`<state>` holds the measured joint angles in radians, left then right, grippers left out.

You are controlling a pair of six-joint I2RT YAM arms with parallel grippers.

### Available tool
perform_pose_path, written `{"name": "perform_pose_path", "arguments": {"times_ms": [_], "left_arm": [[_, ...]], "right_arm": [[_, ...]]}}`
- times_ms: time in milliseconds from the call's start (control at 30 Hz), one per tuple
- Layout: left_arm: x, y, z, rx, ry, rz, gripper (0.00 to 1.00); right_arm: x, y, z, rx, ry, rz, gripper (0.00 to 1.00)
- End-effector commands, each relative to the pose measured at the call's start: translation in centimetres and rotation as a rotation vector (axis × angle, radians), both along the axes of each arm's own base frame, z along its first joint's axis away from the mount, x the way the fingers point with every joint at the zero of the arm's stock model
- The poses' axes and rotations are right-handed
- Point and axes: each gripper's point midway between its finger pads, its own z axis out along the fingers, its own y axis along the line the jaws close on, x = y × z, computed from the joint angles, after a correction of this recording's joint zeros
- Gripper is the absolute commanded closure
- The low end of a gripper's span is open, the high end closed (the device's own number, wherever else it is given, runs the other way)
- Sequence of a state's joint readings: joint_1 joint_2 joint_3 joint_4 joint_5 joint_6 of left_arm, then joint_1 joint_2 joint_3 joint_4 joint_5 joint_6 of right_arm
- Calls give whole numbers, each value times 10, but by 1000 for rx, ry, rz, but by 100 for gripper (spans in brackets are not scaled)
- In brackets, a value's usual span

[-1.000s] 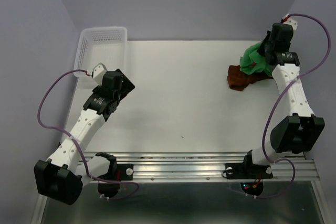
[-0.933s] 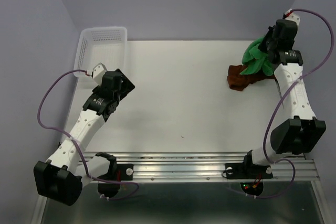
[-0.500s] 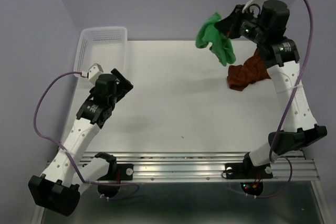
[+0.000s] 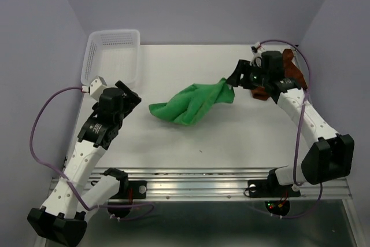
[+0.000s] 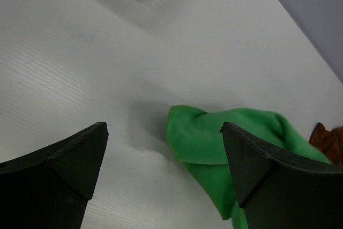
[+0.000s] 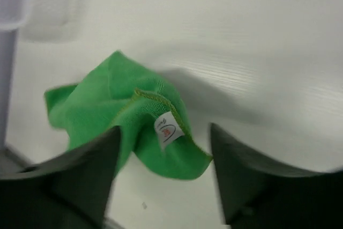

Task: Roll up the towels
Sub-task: Move the towel to the center of the board, then flatten the towel

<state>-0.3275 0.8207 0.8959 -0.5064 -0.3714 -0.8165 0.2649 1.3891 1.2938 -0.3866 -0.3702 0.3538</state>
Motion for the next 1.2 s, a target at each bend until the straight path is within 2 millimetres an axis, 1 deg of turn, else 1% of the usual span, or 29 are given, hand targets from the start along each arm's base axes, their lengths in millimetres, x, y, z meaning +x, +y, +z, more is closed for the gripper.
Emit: {"name": "perform_pose_path", "arguments": {"times_ms": [0, 33, 67, 100, 133, 167, 200, 267, 300, 333, 367, 400, 467, 533, 567, 600, 633, 700, 733, 767, 800, 867, 900, 967, 1000, 1033, 1067, 1100, 1167], "left_arm": [[-2, 10, -23, 34, 74, 49, 1], [-2, 8, -27, 33, 88, 45, 1], [-2, 5, -37, 34, 121, 31, 1], [-2, 2, -42, 32, 139, 19, 1], [-2, 1, -48, 36, 157, 7, 1], [-1, -5, -60, 30, 188, -21, 1], [-1, -9, -65, 26, 198, -37, 1], [2, -17, -72, 11, 206, -78, 1], [-1, -26, -84, -11, 235, -123, 1], [2, -33, -85, -29, 218, -152, 1], [0, -43, -89, -56, 221, -202, 1], [-4, -46, -99, -64, 238, -219, 1], [-4, -47, -111, -64, 257, -222, 1], [-2, -44, -115, -49, 276, -204, 1], [0, -43, -116, -43, 281, -198, 1], [3, -42, -119, -26, 293, -190, 1], [7, -42, -118, -21, 290, -183, 1], [14, -39, -122, -3, 308, -158, 1], [16, -39, -124, 0, 313, -158, 1], [20, -41, -123, -3, 308, -158, 1], [23, -45, -128, -8, 322, -170, 1], [26, -51, -132, -24, 328, -188, 1], [22, -57, -139, -45, 352, -216, 1], [19, -68, -141, -66, 352, -249, 1], [14, -72, -145, -66, 361, -262, 1], [10, -76, -146, -67, 360, -276, 1], [7, -79, -146, -67, 359, -286, 1], [0, -82, -149, -75, 364, -298, 1], [-5, -85, -147, -90, 357, -311, 1]], "right_arm": [[-7, -102, -117, -194, 199, -357, 0], [-14, -114, -131, -242, 223, -406, 0], [-23, -129, -141, -304, 231, -458, 0], [-24, -133, -137, -311, 219, -473, 0], [-28, -134, -138, -320, 218, -467, 0], [-30, -132, -129, -309, 196, -455, 0], [-32, -128, -123, -296, 187, -439, 0], [-38, -124, -118, -299, 173, -415, 0], [-45, -118, -115, -318, 161, -403, 0], [-49, -114, -115, -330, 158, -393, 0], [-54, -110, -117, -337, 165, -382, 0], [-58, -107, -120, -343, 175, -377, 0], [-73, -88, -129, -346, 206, -318, 0], [-82, -74, -132, -353, 216, -290, 0], [-92, -58, -133, -351, 213, -245, 0], [-97, -48, -132, -348, 200, -211, 0], [-105, -28, -127, -345, 159, -136, 0], [-117, -8, -128, -347, 136, -39, 0], [-121, 0, -128, -353, 123, -1, 0], [-131, 13, -132, -366, 123, 57, 0], [-137, 21, -134, -371, 120, 97, 0], [-146, 36, -141, -394, 113, 148, 0], [-156, 48, -146, -419, 106, 192, 0], [-164, 62, -147, -436, 82, 218, 0], [-167, 68, -148, -457, 58, 228, 0], [-182, 88, -150, -468, 27, 298, 0], [-189, 96, -152, -494, -1, 347, 0], [-201, 107, -162, -529, -12, 407, 0], [-203, 115, -167, -576, -28, 437, 0]]}}
